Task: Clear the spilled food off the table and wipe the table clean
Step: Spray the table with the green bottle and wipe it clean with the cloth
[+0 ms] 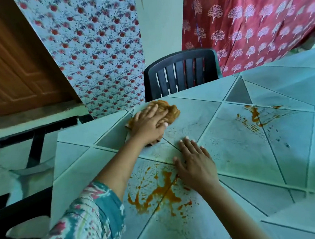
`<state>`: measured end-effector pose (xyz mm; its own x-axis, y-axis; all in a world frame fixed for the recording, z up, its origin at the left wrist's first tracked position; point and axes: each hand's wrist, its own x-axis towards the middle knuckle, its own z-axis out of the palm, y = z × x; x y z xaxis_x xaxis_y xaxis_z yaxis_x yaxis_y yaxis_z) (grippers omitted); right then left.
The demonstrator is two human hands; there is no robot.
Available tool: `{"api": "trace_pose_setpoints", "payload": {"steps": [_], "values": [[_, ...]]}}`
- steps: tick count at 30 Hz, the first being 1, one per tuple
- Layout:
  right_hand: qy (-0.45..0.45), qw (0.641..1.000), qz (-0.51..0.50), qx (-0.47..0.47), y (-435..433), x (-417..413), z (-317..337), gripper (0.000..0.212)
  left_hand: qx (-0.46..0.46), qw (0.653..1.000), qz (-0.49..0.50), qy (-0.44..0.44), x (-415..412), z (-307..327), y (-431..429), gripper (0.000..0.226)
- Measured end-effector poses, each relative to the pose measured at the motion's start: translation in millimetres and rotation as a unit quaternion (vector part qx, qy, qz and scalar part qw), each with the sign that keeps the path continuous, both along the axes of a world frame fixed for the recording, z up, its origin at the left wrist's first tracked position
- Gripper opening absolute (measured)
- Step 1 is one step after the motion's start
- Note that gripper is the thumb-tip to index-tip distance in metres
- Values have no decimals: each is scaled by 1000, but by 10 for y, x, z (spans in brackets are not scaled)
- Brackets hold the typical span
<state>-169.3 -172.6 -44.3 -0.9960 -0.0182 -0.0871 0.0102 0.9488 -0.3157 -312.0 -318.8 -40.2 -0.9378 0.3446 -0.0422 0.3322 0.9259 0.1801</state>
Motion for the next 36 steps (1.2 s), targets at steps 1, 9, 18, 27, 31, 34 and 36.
{"api": "trace_pose_setpoints", "payload": {"steps": [1, 9, 18, 27, 31, 34, 36], "values": [[4, 1000, 0, 5, 27, -5, 6, 78, -3, 999, -43, 7, 129, -15, 78, 52], [14, 1000, 0, 27, 250, -3, -100, 88, 24, 999, 44, 6, -188, 17, -391, 63], [8, 1000, -10, 16, 229, 7, -109, 84, 2, 998, -64, -21, -413, 9, 697, 51], [-19, 999, -27, 37, 348, 396, -29, 89, 36, 997, -67, -11, 387, 25, -665, 65], [-37, 999, -25, 30, 348, 399, -4, 76, 8, 996, 83, -26, 203, 77, -161, 57], [-41, 998, -18, 39, 375, 441, 8, 75, 19, 998, -18, -49, 341, 64, 520, 51], [-42, 998, -17, 48, 379, 509, 5, 78, 11, 995, -91, -47, 630, 64, 693, 50]]}}
